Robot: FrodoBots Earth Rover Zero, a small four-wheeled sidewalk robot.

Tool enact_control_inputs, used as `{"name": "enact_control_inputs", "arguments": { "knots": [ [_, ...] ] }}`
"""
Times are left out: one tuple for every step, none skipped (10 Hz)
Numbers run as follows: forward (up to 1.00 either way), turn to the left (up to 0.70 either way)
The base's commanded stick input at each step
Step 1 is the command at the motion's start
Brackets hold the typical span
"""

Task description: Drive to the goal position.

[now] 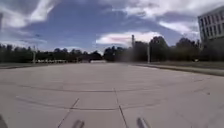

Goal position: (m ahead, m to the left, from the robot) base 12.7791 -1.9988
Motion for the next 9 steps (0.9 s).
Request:
{"name": "enact_control_inputs", "arguments": {
  "knots": [
    [1.00, 0.00],
    [1.00, 0.00],
    [1.00, 0.00],
    [1.00, 0.00],
    [1.00, 0.00],
    [1.00, 0.00],
    [1.00, 0.00],
    [1.00, 0.00],
    [1.00, 0.00]
  ]
}}
